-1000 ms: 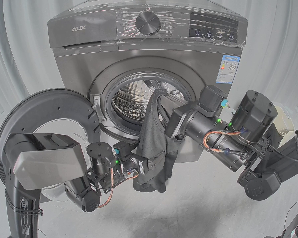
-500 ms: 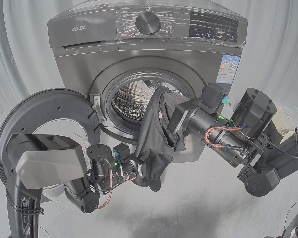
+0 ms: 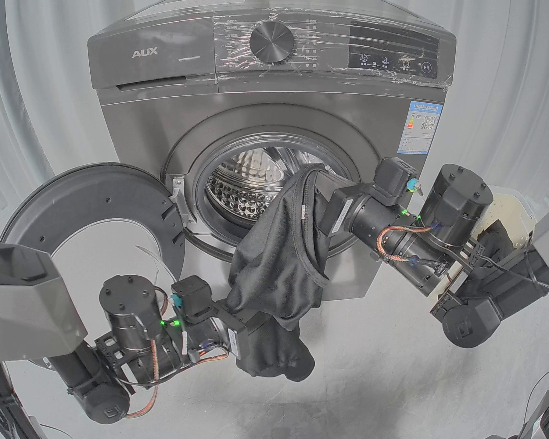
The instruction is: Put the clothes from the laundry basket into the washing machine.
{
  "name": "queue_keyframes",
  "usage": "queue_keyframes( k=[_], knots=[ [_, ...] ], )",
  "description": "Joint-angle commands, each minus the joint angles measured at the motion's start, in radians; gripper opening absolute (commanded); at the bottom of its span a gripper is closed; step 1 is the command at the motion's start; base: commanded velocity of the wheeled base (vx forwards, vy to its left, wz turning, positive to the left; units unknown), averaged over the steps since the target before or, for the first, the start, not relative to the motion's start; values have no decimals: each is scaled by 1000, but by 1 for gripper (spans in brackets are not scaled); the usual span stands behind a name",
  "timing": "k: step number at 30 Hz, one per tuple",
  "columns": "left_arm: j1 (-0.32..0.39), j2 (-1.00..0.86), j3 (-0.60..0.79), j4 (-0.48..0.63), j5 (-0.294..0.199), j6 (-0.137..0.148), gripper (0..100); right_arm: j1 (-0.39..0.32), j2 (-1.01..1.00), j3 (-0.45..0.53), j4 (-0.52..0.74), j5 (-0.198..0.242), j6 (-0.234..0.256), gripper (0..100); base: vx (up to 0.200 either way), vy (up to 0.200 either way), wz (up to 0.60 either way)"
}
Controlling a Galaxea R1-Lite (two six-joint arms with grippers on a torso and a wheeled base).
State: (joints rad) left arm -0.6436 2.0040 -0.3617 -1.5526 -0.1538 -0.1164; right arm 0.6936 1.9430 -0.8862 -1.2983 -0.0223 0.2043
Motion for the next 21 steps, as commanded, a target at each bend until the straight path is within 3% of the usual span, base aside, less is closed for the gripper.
queue_keyframes(
  k=[1, 14, 21],
  knots=[
    [-10, -159, 49, -1, -9, -5, 0, -8, 54, 30, -4, -1, 4, 0, 0, 0, 0],
    [13, -191, 32, -1, -6, -11, 0, 41, 97, 251, -61, 25, -9, 0, 0, 0, 0],
    [13, -185, 24, -1, -1, -26, 0, 64, 96, 279, -81, 32, -9, 0, 0, 0, 0]
  ],
)
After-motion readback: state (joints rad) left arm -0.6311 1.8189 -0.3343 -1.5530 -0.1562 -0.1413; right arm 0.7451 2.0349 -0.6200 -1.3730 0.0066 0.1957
